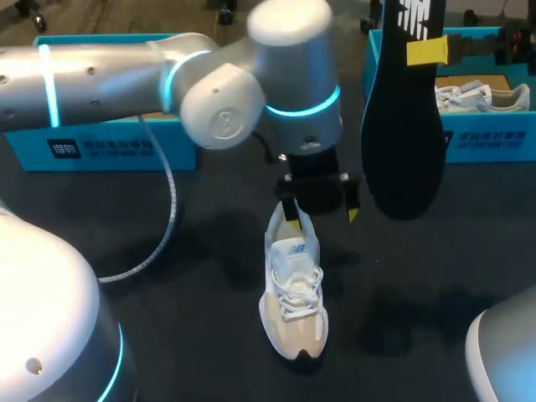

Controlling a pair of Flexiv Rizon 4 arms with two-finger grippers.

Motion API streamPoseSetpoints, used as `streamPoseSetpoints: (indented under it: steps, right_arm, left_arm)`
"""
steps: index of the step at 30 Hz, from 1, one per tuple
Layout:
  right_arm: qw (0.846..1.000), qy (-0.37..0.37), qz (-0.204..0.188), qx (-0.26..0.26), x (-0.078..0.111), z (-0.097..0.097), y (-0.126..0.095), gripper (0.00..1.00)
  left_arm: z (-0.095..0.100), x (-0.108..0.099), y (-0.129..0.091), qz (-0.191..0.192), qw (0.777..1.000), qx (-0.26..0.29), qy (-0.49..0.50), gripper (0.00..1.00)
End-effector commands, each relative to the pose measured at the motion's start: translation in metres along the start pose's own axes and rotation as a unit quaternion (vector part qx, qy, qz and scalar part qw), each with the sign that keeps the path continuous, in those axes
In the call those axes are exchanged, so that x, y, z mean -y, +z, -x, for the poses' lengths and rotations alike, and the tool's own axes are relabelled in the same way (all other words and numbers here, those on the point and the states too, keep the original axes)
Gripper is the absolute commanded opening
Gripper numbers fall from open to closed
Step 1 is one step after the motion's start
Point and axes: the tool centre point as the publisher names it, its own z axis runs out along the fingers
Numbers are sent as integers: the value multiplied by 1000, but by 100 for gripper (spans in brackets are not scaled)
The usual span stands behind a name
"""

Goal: Take the shoe out of the shoebox, open the shoe tongue, remove and reinsert the insole, then place the shoe into the shoebox

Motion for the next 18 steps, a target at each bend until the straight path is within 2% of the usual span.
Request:
streamPoseSetpoints:
  steps: [1,2,13,18]
  right_arm:
    - [1000,0,-2,-1,-3,2,3,0]
    - [1000,0,-2,-1,-3,2,3,0]
    - [1000,0,-2,-1,-3,2,3,0]
    - [1000,0,-2,-1,-3,2,3,0]
  left_arm:
    - [-26,-1,-35,0,991,135,-15,100]
    - [-24,-4,-41,-10,987,160,-21,100]
    - [-24,-4,-41,-10,987,160,-21,100]
    - [-23,-5,-49,-10,968,249,-26,100]
